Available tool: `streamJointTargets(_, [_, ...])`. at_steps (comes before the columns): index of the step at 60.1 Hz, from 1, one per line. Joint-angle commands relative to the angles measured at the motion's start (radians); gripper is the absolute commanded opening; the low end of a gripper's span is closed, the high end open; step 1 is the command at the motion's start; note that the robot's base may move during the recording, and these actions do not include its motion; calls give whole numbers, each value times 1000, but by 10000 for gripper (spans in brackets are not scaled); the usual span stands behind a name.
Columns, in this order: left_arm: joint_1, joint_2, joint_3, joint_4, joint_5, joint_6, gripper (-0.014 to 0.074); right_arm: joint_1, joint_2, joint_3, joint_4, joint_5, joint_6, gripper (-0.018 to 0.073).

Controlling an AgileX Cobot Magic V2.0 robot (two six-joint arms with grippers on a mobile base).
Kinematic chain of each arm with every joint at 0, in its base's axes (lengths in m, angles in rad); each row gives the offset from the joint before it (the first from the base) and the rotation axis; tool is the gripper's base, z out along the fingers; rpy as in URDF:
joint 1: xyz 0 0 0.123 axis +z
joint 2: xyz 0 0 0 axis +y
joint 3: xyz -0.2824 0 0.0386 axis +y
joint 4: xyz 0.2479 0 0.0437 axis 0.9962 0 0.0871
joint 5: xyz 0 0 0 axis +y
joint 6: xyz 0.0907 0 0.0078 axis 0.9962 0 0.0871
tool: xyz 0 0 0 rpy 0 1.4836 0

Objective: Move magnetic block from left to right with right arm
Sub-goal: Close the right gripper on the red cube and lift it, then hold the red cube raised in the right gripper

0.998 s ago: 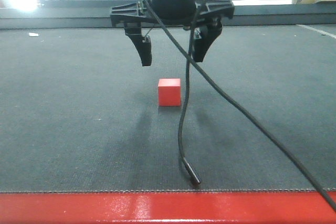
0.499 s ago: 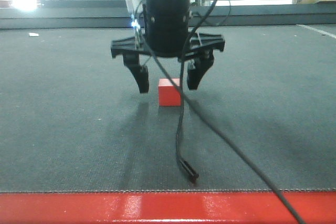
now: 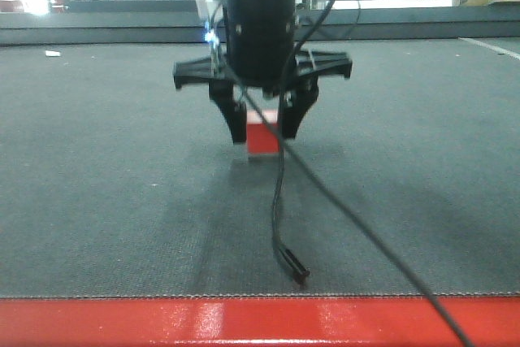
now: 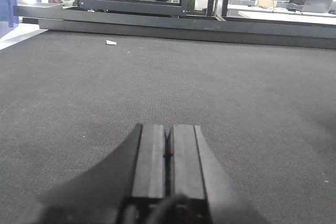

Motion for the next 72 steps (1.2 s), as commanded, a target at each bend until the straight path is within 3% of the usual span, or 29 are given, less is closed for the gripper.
streamJointTargets(1, [-2, -13, 10, 0, -88, -7, -116, -11, -119, -35, -21, -13, -45, 98])
streamJointTargets(21, [-2, -13, 10, 0, -88, -7, -116, -71, -300, 53, 28, -5, -296, 98])
streamJointTargets(52, [-2, -13, 10, 0, -88, -7, -116, -349, -849, 764, 89, -326, -528, 98])
streamJointTargets(72, [-2, -13, 10, 0, -88, -7, -116, -367, -1280, 1062, 88, -439, -543, 98])
